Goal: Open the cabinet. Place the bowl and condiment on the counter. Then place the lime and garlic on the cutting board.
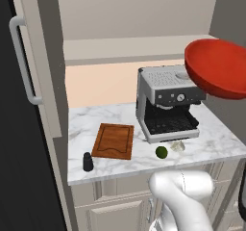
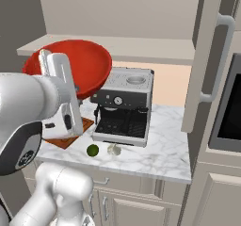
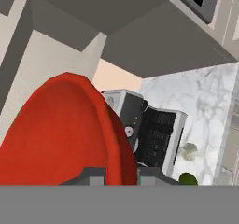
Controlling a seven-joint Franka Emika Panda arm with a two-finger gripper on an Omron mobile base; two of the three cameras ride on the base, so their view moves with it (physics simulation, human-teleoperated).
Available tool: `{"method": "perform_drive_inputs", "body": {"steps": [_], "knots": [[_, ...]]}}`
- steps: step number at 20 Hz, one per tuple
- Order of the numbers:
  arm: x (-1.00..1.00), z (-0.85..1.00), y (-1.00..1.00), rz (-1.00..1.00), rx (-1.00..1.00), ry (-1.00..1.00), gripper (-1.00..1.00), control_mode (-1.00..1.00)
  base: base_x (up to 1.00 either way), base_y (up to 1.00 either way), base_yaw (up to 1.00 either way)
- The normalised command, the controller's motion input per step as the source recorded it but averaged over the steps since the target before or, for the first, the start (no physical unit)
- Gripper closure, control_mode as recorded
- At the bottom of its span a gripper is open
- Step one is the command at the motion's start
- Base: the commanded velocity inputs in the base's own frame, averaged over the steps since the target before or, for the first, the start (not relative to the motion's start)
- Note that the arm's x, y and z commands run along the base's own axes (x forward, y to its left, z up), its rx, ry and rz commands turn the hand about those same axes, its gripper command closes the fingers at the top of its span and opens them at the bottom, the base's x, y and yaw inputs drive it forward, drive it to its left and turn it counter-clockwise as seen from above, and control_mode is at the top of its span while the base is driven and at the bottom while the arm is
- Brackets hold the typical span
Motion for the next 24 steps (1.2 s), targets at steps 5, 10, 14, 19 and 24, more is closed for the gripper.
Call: {"method": "perform_drive_inputs", "body": {"steps": [5,10,14,19,24], "knots": [[-0.41,-0.42,0.09,0.03,-0.12,0.23,1.00,-1.00,0.00,0.00,0.00],[0.00,-0.92,0.62,-0.02,-0.18,0.11,1.00,-1.00,0.00,0.00,0.00],[0.05,-1.00,0.64,-0.05,-0.18,0.07,1.00,-1.00,0.00,0.00,0.00],[0.18,-0.48,0.01,-0.10,-0.03,0.03,1.00,-1.00,0.00,0.00,0.00],[0.35,-0.25,-0.45,-0.07,0.01,0.14,1.00,-1.00,0.00,0.00,0.00]]}}
